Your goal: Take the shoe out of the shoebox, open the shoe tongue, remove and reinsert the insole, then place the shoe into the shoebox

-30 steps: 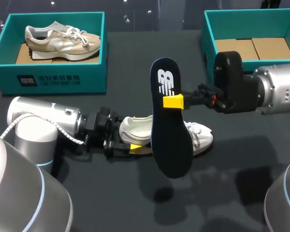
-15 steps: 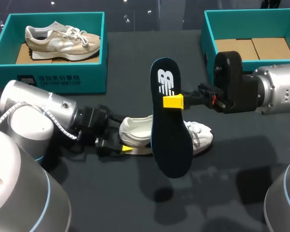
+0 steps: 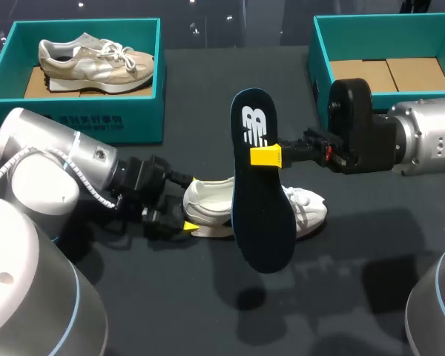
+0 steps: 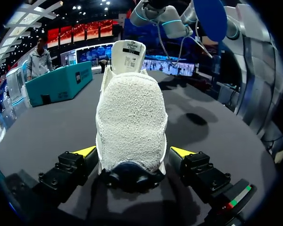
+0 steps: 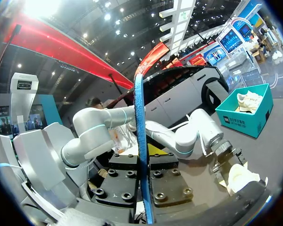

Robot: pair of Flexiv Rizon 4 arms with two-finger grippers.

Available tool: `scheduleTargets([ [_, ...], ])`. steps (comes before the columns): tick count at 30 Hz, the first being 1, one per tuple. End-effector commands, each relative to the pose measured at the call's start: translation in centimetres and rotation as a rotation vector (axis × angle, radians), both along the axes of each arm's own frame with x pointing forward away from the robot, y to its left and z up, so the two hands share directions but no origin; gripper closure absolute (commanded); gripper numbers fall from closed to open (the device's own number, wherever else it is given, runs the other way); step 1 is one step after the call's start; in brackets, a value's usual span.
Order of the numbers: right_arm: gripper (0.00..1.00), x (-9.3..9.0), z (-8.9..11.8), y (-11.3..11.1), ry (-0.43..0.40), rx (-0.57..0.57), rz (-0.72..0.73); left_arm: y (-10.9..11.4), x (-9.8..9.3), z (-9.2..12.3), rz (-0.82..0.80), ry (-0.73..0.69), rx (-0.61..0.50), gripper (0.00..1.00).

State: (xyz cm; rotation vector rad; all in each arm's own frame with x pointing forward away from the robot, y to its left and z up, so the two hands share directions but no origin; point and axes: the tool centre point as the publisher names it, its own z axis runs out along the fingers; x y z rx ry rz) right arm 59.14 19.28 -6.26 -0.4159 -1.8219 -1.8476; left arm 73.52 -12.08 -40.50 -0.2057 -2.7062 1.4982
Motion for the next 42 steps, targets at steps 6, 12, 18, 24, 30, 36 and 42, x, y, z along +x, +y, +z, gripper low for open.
scheduleTargets([
  [6,1.0,-0.1,-0.1,0.2,0.001,-0.002,-0.002,2.0,0.6,2.7,0.03,-0.151,0.409,0.0],
  [12,1.0,-0.1,-0.1,0.2,0.001,-0.002,-0.002,2.0,0.6,2.7,0.03,-0.151,0.409,0.0],
  [18,1.0,-0.1,-0.1,0.2,0.001,-0.002,-0.002,2.0,0.6,2.7,0.03,-0.151,0.409,0.0],
  [24,1.0,-0.1,-0.1,0.2,0.001,-0.002,-0.002,2.1,0.9,3.3,0.023,-0.149,0.443,0.0],
  [30,1.0,-0.1,-0.1,0.2,0.001,-0.002,-0.002,1.0,0.8,4.4,0.004,-0.106,0.792,0.0],
  [36,1.0,-0.1,-0.1,0.2,0.001,-0.002,-0.002,1.0,0.8,4.4,0.004,-0.106,0.792,0.0],
  [42,1.0,-0.1,-0.1,0.2,0.001,-0.002,-0.002,1.0,0.8,4.4,0.004,-0.106,0.792,0.0],
])
